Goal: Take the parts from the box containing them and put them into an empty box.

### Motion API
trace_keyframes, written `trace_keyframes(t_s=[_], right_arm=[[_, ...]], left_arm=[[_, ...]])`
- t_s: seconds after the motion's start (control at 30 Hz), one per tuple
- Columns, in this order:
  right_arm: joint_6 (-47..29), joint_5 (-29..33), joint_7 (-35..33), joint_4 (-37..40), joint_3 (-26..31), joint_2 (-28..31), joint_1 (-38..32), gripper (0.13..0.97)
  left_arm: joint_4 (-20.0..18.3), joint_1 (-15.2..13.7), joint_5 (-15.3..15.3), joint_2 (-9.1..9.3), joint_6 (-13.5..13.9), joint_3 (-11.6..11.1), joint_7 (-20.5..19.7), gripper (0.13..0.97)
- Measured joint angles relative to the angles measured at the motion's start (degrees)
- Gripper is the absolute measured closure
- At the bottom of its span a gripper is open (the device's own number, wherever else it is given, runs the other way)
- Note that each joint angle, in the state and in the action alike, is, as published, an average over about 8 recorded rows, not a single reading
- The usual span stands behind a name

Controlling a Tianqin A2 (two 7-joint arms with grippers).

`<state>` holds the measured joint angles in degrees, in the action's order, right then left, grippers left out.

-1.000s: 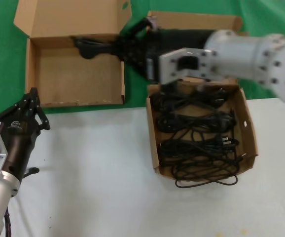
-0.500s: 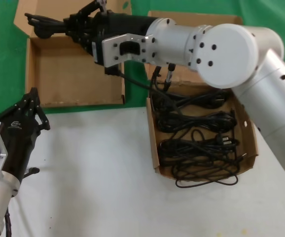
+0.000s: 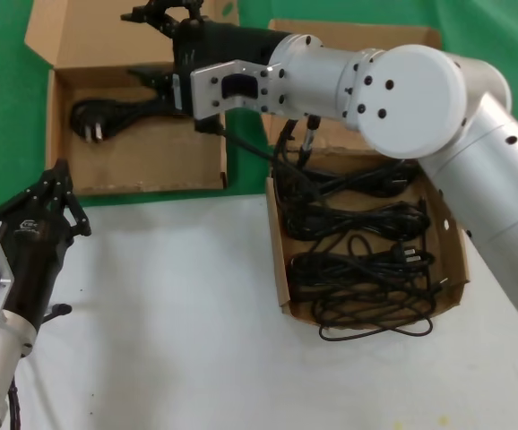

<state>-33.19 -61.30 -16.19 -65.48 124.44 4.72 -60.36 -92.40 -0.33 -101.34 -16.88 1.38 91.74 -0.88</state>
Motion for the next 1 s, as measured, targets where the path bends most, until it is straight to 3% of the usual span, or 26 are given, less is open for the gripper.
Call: trace_keyframes(t_s=[0.2, 0.43, 0.73, 1.0], right_arm=[[1.0, -0.7, -0.1, -1.1, -1.3, 1.3, 0.8, 0.676], [2.8, 0.8, 4.0, -7.7, -6.0, 4.7, 4.7, 0.543], [5.7, 3.1, 6.6, -21.1, -13.7, 11.0, 14.8, 0.343], [11.6, -0.5, 1.7, -28.1, -15.9, 17.1, 24.5, 0.208]], left_arm=[[0.0, 0.0, 0.0, 0.00, 0.0, 0.0, 0.0, 0.952], [0.0, 0.0, 0.0, 0.00, 0.0, 0.0, 0.0, 0.952], [0.0, 0.0, 0.0, 0.00, 0.0, 0.0, 0.0, 0.952], [0.0, 0.0, 0.0, 0.00, 0.0, 0.0, 0.0, 0.952]])
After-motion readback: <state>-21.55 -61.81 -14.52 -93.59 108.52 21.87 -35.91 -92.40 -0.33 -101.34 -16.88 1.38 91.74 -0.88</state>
